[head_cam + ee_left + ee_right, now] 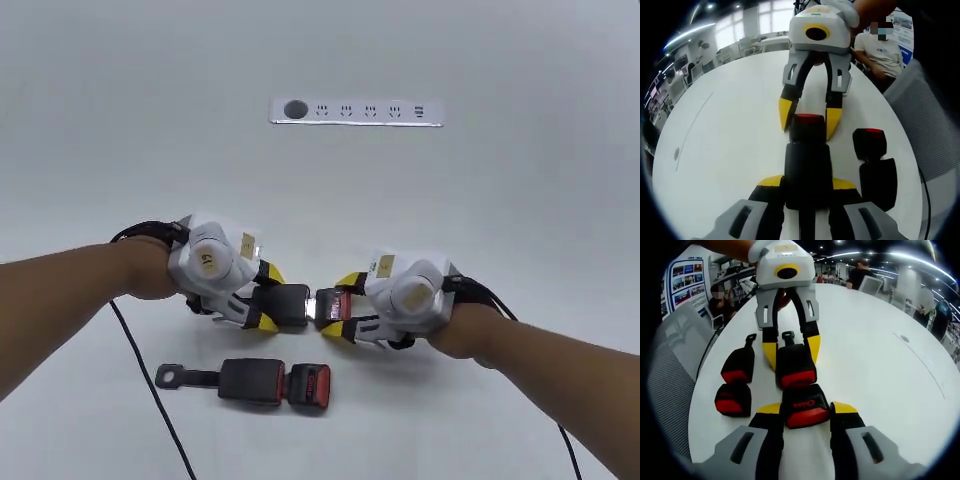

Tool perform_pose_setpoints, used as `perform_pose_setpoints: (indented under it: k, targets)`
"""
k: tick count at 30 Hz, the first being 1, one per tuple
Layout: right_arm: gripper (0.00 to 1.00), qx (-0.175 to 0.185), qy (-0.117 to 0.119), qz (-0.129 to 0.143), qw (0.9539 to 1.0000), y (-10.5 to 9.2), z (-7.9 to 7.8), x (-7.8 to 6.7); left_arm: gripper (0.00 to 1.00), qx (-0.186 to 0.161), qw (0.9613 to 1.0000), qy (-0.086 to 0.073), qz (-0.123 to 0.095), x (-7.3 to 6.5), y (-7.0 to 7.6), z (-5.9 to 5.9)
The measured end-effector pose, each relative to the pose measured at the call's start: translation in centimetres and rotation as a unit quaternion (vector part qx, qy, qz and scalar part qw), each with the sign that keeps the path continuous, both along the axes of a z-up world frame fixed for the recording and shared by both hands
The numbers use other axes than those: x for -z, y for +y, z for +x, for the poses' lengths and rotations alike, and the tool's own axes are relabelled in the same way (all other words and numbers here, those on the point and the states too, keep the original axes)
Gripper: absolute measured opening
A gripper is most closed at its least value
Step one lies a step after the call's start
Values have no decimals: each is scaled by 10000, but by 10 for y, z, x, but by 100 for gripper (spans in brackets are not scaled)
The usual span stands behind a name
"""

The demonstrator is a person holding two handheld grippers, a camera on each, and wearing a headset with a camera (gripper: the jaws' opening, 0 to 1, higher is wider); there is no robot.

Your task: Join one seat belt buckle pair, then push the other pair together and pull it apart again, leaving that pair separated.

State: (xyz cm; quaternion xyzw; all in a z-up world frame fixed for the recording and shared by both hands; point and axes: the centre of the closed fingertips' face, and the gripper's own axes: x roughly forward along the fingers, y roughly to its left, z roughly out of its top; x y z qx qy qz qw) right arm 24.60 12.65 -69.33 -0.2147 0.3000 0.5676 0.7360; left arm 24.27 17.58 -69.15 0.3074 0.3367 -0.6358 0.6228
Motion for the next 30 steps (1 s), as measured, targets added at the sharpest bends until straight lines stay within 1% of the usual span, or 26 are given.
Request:
perform_pose_setpoints:
  k: [10, 17, 26, 27, 30]
  targets:
    - [35, -29, -11, 11, 10000, 0, 0, 2, 34, 10, 10000, -2, 15, 0, 0, -1]
    - [35, -32, -24, 13, 10000, -1, 0, -1, 34, -6, 10000, -1, 22, -1, 0, -1]
    - [35, -39, -45, -28, 10000, -14, 0, 1, 34, -52, 10000, 1, -1, -1, 0, -1]
    - [35, -23, -5, -12, 10000, -17, 0, 1, 34, -66, 10000, -6, -7, -1, -1, -1]
    - [35, -37, 12, -12, 10000, -18, -2, 0, 34, -163, 9999, -16, -30, -2, -1, -1]
